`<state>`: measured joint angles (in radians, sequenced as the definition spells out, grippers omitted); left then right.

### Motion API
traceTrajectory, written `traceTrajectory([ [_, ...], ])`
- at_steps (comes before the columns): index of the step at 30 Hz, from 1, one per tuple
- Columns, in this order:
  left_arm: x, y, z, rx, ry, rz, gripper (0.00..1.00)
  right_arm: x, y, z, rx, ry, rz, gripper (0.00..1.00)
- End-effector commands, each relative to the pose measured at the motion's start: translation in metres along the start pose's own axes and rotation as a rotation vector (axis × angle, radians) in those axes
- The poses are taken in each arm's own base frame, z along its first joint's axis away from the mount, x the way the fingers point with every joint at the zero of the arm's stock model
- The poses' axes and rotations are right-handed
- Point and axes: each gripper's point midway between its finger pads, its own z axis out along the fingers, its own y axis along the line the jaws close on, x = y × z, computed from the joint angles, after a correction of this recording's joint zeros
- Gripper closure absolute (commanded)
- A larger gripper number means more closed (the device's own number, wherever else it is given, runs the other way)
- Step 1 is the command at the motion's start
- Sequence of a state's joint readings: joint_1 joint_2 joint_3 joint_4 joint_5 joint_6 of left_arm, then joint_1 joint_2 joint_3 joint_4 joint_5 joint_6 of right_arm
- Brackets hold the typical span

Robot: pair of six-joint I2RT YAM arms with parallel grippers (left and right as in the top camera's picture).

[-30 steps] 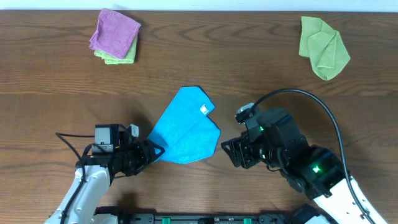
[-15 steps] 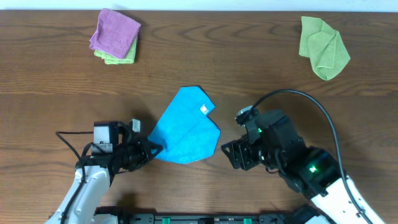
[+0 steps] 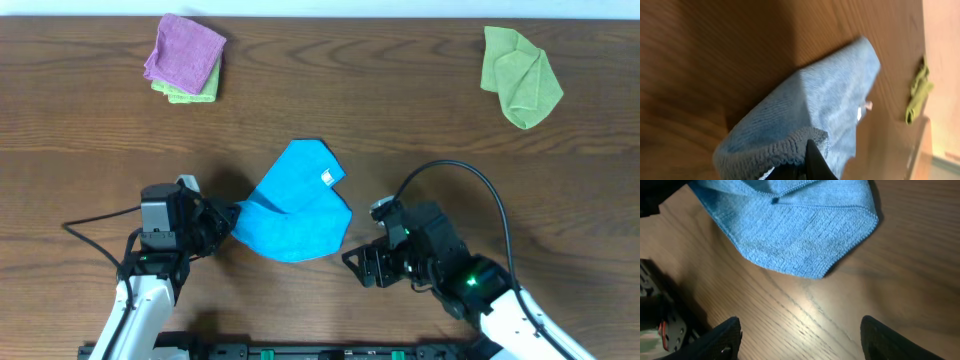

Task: Fold the cloth

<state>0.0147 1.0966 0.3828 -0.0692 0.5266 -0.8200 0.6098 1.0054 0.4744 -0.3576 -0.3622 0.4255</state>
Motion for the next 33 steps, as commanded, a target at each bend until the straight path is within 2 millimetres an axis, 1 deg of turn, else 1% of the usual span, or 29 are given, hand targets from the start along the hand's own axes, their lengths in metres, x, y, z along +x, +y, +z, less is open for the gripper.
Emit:
traceTrajectory([
  [1, -0.022, 0.001, -0.004, -0.046, -0.110, -0.041, 0.94, 0.010, -0.001, 0.008, -0.040, 0.015, 0.065, 0.23],
  [5, -0.027, 0.005, -0.005, -0.068, -0.139, -0.042, 0.94, 0.013, -0.005, 0.018, -0.058, 0.010, 0.100, 0.23],
  [9, -0.032, 0.009, -0.006, -0.091, -0.169, -0.043, 0.94, 0.013, -0.007, 0.030, -0.071, 0.008, 0.122, 0.23],
  [12, -0.033, 0.009, -0.006, -0.093, -0.172, -0.046, 0.94, 0.010, -0.004, 0.041, -0.106, 0.016, 0.120, 0.23],
  [21, -0.032, 0.009, -0.006, -0.092, -0.171, -0.046, 0.94, 0.014, -0.009, 0.068, -0.138, 0.055, 0.155, 0.23],
  [33, -0.032, 0.009, -0.006, -0.090, -0.172, -0.069, 0.94, 0.009, -0.011, 0.085, -0.165, 0.039, 0.180, 0.23],
])
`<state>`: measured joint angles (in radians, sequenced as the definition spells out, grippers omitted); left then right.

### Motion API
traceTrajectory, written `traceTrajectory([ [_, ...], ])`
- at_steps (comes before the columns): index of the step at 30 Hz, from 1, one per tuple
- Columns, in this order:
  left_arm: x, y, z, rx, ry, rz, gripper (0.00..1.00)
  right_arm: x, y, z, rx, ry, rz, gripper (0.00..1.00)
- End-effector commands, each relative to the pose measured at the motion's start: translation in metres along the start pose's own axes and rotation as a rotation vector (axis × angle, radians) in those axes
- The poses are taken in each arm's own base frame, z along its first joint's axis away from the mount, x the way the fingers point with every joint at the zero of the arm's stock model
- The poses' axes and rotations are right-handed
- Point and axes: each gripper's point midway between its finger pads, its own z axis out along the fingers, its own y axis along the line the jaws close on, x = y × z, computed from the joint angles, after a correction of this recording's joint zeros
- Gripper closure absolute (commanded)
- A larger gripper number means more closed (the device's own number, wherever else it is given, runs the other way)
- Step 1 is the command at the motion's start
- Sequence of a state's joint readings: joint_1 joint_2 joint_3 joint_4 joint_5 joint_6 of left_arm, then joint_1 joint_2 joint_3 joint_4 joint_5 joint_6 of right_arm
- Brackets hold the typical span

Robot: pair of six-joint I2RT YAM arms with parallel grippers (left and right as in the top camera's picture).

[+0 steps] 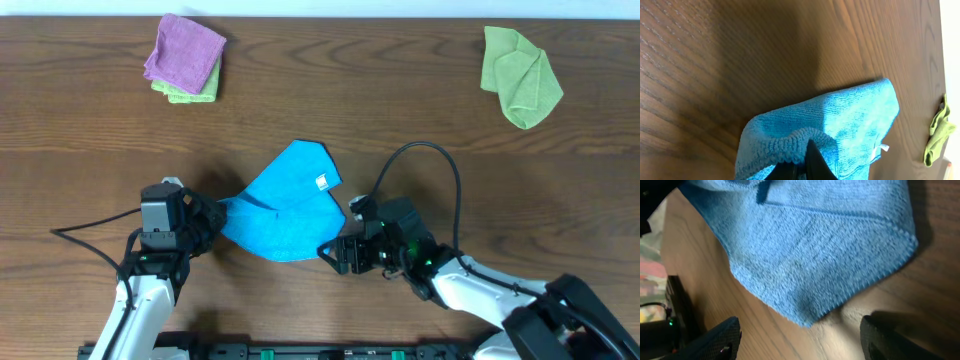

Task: Fold the cloth

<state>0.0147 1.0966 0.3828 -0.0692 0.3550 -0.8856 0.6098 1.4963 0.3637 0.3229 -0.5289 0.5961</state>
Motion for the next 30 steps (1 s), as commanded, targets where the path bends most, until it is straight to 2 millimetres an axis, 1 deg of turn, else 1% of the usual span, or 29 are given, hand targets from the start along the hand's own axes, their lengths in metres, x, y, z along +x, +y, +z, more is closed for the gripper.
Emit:
traceTrajectory([
  [1, -0.009, -0.010, -0.003, 0.015, -0.035, -0.009, 0.94, 0.004, -0.008, 0.005, 0.014, 0.012, 0.052, 0.23],
  [4, -0.009, -0.010, -0.003, 0.015, -0.035, -0.009, 0.94, 0.002, -0.007, 0.008, 0.003, 0.004, 0.050, 0.23],
  [8, -0.009, -0.011, -0.003, 0.019, -0.029, -0.009, 0.94, 0.001, 0.002, 0.014, -0.027, -0.005, 0.046, 0.23],
  [18, -0.008, -0.010, -0.003, 0.019, -0.029, -0.009, 0.94, 0.010, 0.016, 0.034, -0.070, 0.001, 0.063, 0.22],
  [22, -0.008, -0.010, -0.003, 0.019, -0.029, -0.009, 0.94, 0.013, 0.027, 0.036, -0.107, 0.010, 0.064, 0.21],
  [26, -0.009, -0.011, -0.003, 0.019, -0.029, -0.009, 0.94, 0.021, 0.036, 0.035, -0.156, 0.062, 0.099, 0.20],
  [30, -0.009, -0.011, -0.003, 0.019, -0.029, -0.009, 0.94, 0.023, 0.038, 0.035, -0.157, 0.068, 0.097, 0.19],
])
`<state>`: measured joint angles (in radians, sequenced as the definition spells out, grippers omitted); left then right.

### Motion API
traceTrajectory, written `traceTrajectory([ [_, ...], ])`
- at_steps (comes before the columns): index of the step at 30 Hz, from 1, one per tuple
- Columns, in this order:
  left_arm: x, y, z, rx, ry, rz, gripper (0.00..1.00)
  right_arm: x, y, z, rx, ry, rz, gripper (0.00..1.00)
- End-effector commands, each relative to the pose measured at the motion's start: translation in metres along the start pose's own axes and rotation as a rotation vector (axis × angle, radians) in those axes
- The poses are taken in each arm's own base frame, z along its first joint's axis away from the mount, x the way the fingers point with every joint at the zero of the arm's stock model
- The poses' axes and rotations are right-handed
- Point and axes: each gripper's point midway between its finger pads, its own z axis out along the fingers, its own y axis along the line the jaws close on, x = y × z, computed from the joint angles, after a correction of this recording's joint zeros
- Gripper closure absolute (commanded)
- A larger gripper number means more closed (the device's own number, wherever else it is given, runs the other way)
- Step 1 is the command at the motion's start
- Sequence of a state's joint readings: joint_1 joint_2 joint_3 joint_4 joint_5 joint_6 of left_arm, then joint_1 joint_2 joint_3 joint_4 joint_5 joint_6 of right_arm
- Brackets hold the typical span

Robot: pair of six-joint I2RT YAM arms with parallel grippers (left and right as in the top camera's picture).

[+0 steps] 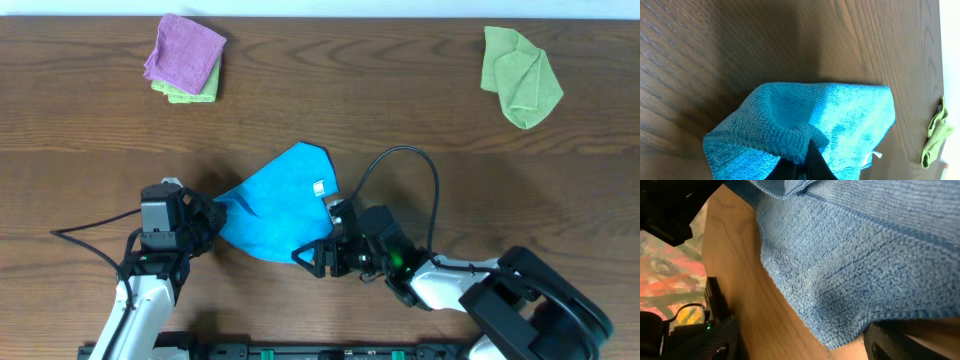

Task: Fold the cloth

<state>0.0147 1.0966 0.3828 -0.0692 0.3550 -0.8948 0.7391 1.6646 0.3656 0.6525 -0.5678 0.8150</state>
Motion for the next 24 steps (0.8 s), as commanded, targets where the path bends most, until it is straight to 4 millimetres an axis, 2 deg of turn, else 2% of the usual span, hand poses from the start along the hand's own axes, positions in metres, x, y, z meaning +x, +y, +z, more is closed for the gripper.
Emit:
traceTrajectory([
  [1, -0.008, -0.011, -0.003, 0.019, -0.029, 0.000, 0.94, 0.016, -0.003, 0.003, -0.001, 0.061, 0.052, 0.19],
  [5, -0.008, -0.011, -0.003, 0.019, -0.029, 0.000, 0.94, 0.026, -0.001, 0.005, -0.003, 0.100, 0.072, 0.19],
  [9, -0.008, -0.011, -0.003, 0.019, -0.029, 0.000, 0.94, 0.025, -0.008, 0.010, 0.062, 0.055, 0.049, 0.17],
  [14, -0.008, -0.011, -0.003, 0.019, -0.029, 0.000, 0.94, 0.028, -0.009, 0.014, 0.099, 0.034, 0.023, 0.25],
  [19, -0.008, -0.011, -0.003, 0.020, -0.026, 0.000, 0.94, 0.020, -0.015, 0.014, 0.149, -0.028, 0.005, 0.26],
  [24, -0.006, -0.012, -0.003, 0.030, -0.013, 0.001, 0.94, 0.012, -0.007, 0.015, 0.115, -0.055, -0.014, 0.26],
])
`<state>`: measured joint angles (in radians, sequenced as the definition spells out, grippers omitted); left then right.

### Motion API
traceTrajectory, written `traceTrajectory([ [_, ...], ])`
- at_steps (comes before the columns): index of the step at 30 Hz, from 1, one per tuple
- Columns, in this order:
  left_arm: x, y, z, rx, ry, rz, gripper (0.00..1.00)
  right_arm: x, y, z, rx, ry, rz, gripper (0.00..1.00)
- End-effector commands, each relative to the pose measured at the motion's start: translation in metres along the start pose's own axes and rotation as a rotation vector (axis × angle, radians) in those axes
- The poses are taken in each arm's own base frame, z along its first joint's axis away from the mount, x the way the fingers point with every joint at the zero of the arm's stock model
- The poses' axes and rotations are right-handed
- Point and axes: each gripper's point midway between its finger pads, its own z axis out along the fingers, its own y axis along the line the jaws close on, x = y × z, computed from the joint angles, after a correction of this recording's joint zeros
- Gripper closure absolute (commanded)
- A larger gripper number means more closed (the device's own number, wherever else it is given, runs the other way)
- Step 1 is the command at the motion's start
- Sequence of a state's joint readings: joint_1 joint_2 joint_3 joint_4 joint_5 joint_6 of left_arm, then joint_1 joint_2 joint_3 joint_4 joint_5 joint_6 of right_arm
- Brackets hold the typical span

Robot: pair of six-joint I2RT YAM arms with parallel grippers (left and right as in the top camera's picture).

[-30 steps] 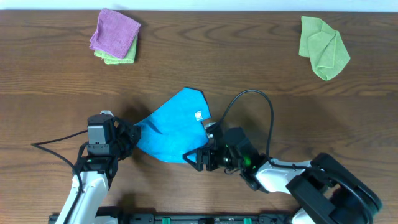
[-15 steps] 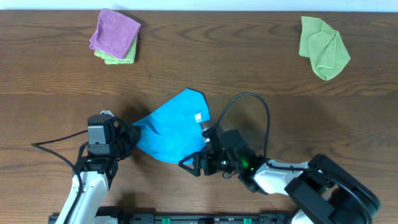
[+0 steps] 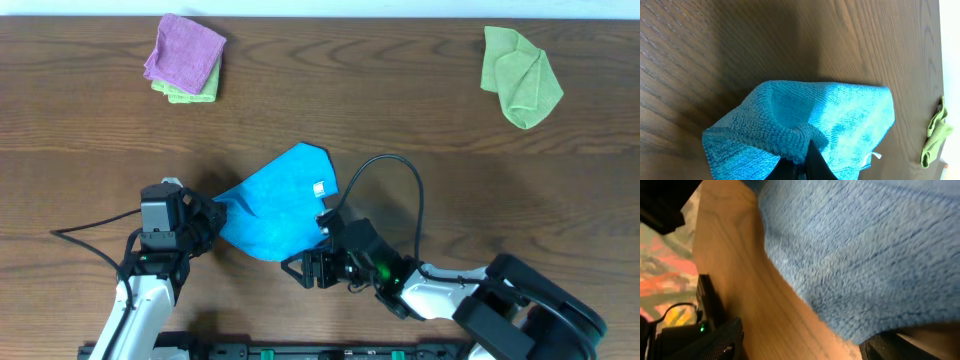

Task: Fold the cloth

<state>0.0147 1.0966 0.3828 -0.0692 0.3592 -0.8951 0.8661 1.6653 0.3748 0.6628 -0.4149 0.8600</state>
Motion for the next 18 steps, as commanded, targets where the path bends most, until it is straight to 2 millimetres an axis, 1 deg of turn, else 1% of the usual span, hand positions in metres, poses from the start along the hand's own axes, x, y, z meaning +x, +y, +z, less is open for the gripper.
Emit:
traceTrajectory([
  [1, -0.006, -0.012, -0.003, 0.028, -0.016, 0.001, 0.94, 0.000, -0.016, 0.001, 0.063, -0.032, 0.014, 0.26],
  [6, -0.005, -0.013, -0.003, 0.031, -0.010, 0.001, 0.94, -0.009, -0.014, 0.001, 0.063, -0.072, -0.016, 0.27],
  [7, -0.005, -0.013, -0.003, 0.031, -0.010, 0.001, 0.94, -0.011, -0.016, 0.000, 0.073, -0.083, -0.015, 0.32],
  [8, -0.005, -0.013, -0.003, 0.031, -0.010, 0.001, 0.94, -0.012, -0.017, 0.000, 0.079, -0.090, -0.015, 0.44],
  [9, -0.005, -0.013, -0.003, 0.031, -0.010, 0.001, 0.94, -0.012, -0.017, 0.000, 0.077, -0.091, -0.015, 0.70],
  [11, -0.005, -0.013, -0.003, 0.032, -0.010, 0.001, 0.94, -0.010, -0.014, 0.001, 0.062, -0.077, -0.007, 0.98],
  [13, -0.004, -0.014, -0.003, 0.038, -0.004, 0.001, 0.94, -0.007, -0.005, 0.001, 0.015, -0.054, -0.011, 0.99],
  [14, -0.003, -0.016, -0.003, 0.047, 0.003, 0.003, 0.94, -0.008, 0.003, 0.000, -0.022, -0.046, -0.018, 0.99],
  [16, -0.001, -0.021, -0.004, 0.074, 0.017, 0.008, 0.94, -0.015, 0.018, -0.006, -0.091, -0.050, -0.023, 0.99],
  [18, -0.002, -0.025, -0.004, 0.088, 0.014, 0.013, 0.94, -0.026, 0.027, -0.016, -0.130, -0.067, -0.017, 0.99],
])
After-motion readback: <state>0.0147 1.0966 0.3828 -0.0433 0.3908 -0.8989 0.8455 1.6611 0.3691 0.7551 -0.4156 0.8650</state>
